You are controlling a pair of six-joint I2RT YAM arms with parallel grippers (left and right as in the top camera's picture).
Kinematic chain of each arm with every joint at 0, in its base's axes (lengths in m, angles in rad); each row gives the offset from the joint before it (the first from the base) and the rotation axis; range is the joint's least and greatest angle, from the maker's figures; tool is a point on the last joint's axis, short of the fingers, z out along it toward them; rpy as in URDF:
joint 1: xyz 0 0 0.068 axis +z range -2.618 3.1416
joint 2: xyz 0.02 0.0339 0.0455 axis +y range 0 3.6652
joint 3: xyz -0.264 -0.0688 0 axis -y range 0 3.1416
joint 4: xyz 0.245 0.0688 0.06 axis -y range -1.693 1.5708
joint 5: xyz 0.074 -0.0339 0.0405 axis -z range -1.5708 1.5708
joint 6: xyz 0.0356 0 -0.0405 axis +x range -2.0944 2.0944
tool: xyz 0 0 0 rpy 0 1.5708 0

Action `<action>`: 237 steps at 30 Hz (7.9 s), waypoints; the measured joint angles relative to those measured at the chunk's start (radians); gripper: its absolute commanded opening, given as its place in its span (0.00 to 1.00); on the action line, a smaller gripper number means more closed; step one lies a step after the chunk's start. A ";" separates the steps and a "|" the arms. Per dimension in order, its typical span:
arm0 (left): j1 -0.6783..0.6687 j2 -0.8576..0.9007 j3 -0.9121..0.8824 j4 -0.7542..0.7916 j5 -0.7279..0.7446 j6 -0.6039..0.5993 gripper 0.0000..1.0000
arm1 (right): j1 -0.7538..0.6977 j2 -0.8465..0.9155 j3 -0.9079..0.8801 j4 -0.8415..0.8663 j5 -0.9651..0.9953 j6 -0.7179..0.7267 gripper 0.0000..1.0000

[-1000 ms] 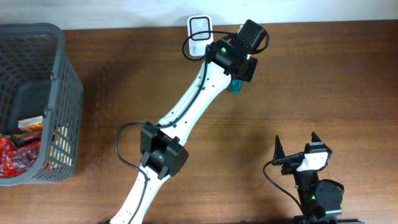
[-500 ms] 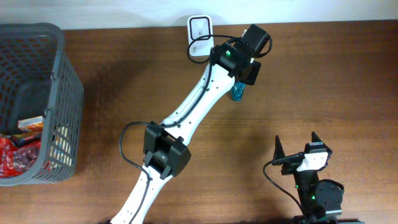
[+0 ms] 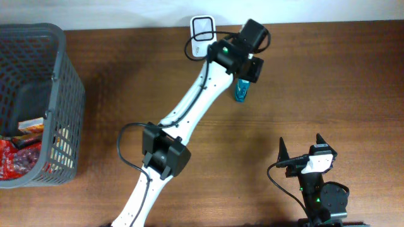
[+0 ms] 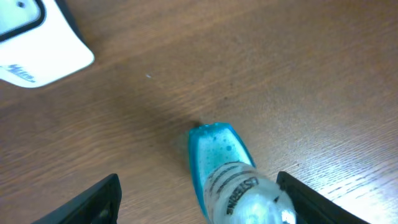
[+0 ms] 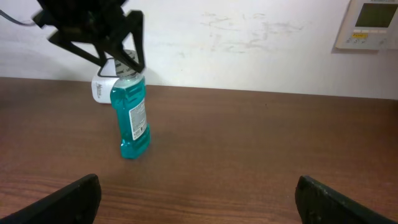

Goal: Scan the item barcode
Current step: 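Set the mouthwash bottle upright beside the scanner and release, then return the left gripper into the basket, then grasp the red snack bags in the basket with the left gripper, then carry the red snack bags and drop them near the bottle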

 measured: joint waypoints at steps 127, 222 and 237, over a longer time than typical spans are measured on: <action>1.312 -0.613 -1.178 0.152 -0.278 -0.307 0.38 | 0.000 0.000 0.000 0.000 0.000 0.000 0.98; 0.448 -0.718 -0.695 0.238 0.037 -0.133 0.89 | 0.000 0.000 0.000 0.000 0.000 0.001 0.98; 1.283 -0.870 -0.790 0.045 -0.007 -0.271 0.99 | 0.000 0.000 0.000 0.000 0.000 0.002 0.98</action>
